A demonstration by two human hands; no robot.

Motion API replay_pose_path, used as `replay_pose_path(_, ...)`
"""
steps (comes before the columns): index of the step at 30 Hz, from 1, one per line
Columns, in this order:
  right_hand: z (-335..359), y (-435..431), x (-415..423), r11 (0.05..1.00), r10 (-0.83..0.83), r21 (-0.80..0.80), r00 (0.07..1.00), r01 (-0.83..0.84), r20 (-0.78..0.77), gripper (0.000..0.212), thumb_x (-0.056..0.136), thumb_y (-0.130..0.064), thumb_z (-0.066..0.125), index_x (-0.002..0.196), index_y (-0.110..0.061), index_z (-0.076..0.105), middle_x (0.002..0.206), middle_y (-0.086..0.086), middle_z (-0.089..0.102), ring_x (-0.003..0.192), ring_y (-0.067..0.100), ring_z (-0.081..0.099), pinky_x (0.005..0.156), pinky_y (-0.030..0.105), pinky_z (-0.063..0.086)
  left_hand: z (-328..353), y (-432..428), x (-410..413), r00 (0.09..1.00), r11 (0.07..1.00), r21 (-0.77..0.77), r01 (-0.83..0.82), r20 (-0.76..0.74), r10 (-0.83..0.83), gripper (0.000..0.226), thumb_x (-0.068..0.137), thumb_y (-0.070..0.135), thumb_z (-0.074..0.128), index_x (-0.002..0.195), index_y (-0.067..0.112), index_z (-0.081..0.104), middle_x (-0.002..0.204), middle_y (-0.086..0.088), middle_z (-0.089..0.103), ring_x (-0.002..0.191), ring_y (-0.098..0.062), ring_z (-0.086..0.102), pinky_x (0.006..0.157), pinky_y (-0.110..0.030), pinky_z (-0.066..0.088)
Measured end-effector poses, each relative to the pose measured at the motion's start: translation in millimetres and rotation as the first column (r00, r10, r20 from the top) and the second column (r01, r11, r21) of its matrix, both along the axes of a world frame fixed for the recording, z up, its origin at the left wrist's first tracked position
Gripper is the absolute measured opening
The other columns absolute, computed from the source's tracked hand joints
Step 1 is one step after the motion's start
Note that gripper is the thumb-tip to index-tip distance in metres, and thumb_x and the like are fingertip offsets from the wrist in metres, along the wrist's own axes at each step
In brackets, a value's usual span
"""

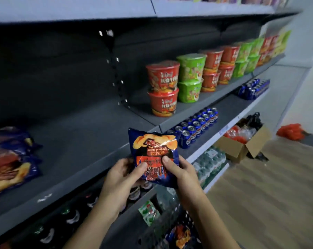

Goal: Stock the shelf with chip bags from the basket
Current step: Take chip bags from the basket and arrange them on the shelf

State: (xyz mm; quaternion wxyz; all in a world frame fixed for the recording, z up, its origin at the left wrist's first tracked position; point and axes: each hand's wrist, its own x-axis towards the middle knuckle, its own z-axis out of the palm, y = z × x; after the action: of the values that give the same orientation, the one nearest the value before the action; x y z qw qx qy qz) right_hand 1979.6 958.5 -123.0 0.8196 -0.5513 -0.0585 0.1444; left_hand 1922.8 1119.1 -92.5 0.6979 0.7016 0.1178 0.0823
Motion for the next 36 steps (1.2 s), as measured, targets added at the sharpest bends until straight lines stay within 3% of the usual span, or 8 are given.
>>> replay_pose_path(6,63,85,-2,0.978,0.209,-0.002,0.971,-0.21,0.114,0.037,0.091,-0.024,0.071,0.123,-0.005,0.066,0.112,0.016,0.076,0.104,0.034,0.073,0.091,0.039,0.058,53,77,-30,0.976,0.981,-0.015,-0.193,0.095,0.194,0.055,0.07,0.038,0.085,0.115,0.012,0.065,0.107,-0.007,0.076,0.096,-0.024,0.074,0.091,-0.048,0.056)
replay_pose_path(12,98,181,-19,0.915,0.404,-0.07,0.896,-0.398,0.183,0.044,0.087,-0.032,0.076,0.124,-0.009,0.067,0.114,0.012,0.076,0.107,0.03,0.072,0.096,0.04,0.055,83,153,-77,0.919,0.936,-0.029,-0.351,0.179,0.35,0.031,0.083,0.021,0.072,0.112,0.014,0.064,0.104,0.0,0.076,0.092,-0.016,0.074,0.074,-0.027,0.058)
replay_pose_path(16,111,236,-40,0.87,0.493,-0.103,0.847,-0.483,0.199,0.039,0.088,-0.029,0.07,0.123,-0.011,0.068,0.114,0.01,0.076,0.108,0.028,0.072,0.097,0.038,0.055,90,196,-110,0.872,0.893,-0.023,-0.45,0.205,0.444,0.028,0.089,0.016,0.069,0.115,0.009,0.064,0.105,-0.002,0.076,0.097,-0.02,0.073,0.08,-0.037,0.06)
replay_pose_path(22,119,279,-60,0.852,0.523,-0.119,0.83,-0.51,0.194,0.04,0.091,-0.037,0.066,0.121,-0.011,0.066,0.111,0.009,0.077,0.104,0.026,0.074,0.094,0.039,0.057,93,227,-138,0.821,0.847,-0.058,-0.529,0.221,0.527,0.023,0.089,0.016,0.07,0.111,0.013,0.065,0.101,0.003,0.077,0.092,-0.019,0.074,0.074,-0.033,0.061)
replay_pose_path(27,126,290,-57,0.862,0.507,-0.104,0.834,-0.496,0.218,0.036,0.092,-0.035,0.066,0.116,-0.009,0.066,0.108,0.009,0.077,0.099,0.025,0.075,0.072,0.027,0.059,97,241,-144,0.817,0.835,-0.061,-0.547,0.18,0.548,0.027,0.084,0.015,0.074,0.11,0.014,0.064,0.103,-0.002,0.076,0.089,-0.016,0.074,0.072,-0.034,0.061)
replay_pose_path(30,128,294,-50,0.914,0.405,-0.086,0.882,-0.397,0.24,0.055,0.074,-0.051,0.077,0.116,-0.017,0.068,0.11,0.006,0.076,0.099,0.023,0.073,0.082,0.034,0.056,104,246,-146,0.841,0.852,0.017,-0.524,0.174,0.513,0.02,0.086,0.01,0.072,0.1,0.021,0.062,0.09,0.018,0.075,0.079,-0.001,0.071,0.066,-0.022,0.056)
replay_pose_path(33,128,289,-36,0.938,0.346,-0.107,0.897,-0.329,0.276,0.058,0.068,-0.052,0.077,0.117,-0.022,0.068,0.114,0.004,0.075,0.103,0.02,0.07,0.088,0.039,0.054,112,258,-148,0.857,0.844,0.153,-0.513,0.143,0.495,0.042,0.082,0.019,0.079,0.119,0.026,0.059,0.118,0.015,0.058,0.111,-0.002,0.052,0.09,-0.024,0.041)
replay_pose_path(36,134,280,-31,0.85,0.516,-0.301,0.798,-0.432,0.312,0.049,0.075,-0.045,0.075,0.119,-0.024,0.069,0.111,0.002,0.077,0.1,0.019,0.073,0.077,0.03,0.058,123,267,-145,0.891,0.858,0.237,-0.455,0.116,0.44,0.048,0.073,0.026,0.087,0.115,0.034,0.065,0.123,0.013,0.058,0.117,-0.009,0.057,0.105,-0.035,0.043)
